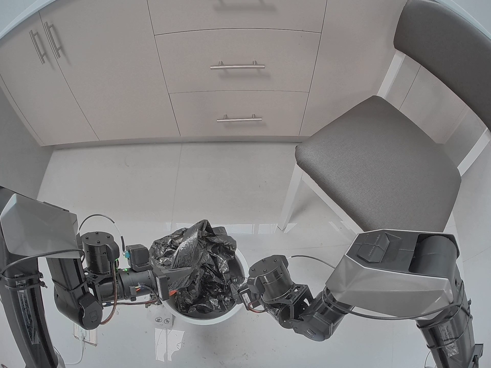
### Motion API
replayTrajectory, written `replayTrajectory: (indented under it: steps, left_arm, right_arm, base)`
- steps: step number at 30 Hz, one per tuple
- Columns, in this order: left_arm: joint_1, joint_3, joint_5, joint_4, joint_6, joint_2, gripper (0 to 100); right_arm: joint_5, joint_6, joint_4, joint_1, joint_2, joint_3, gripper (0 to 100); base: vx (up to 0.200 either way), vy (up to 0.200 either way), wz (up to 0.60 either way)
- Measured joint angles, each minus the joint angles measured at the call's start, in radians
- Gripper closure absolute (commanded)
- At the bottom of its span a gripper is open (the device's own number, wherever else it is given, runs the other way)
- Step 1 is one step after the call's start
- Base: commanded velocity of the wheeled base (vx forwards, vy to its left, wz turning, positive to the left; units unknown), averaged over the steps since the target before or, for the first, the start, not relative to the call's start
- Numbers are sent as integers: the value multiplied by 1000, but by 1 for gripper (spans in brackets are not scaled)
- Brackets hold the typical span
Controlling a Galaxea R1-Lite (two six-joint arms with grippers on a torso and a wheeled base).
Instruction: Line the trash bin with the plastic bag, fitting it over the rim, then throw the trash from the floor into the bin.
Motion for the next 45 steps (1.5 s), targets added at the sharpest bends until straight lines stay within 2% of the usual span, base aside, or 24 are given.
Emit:
replayTrajectory:
  steps: [13,18,26,30,36,39,45]
  left_arm:
    - [0,-2,1,0,2,7,100]
    - [-12,-1,30,0,4,15,100]
    - [-50,14,53,0,5,24,100]
    - [-74,21,91,0,6,35,100]
    - [-117,31,175,0,85,76,100]
    - [-137,51,187,0,142,93,100]
    - [-185,81,193,0,157,113,100]
  right_arm:
    - [3,-1,-2,-27,81,-51,0]
    - [3,1,-3,-28,90,-51,0]
    - [3,0,-25,-26,36,-19,0]
    - [3,1,-33,-26,-17,1,0]
    - [0,3,-67,-26,-93,17,0]
    - [-4,5,-84,-26,-121,20,0]
    - [-44,7,-114,-25,-155,18,0]
  base:
    - [0,0,0]
    - [0,0,0]
    - [0,0,0]
    - [0,0,0]
    - [0,0,0]
    - [0,0,0]
    - [0,0,0]
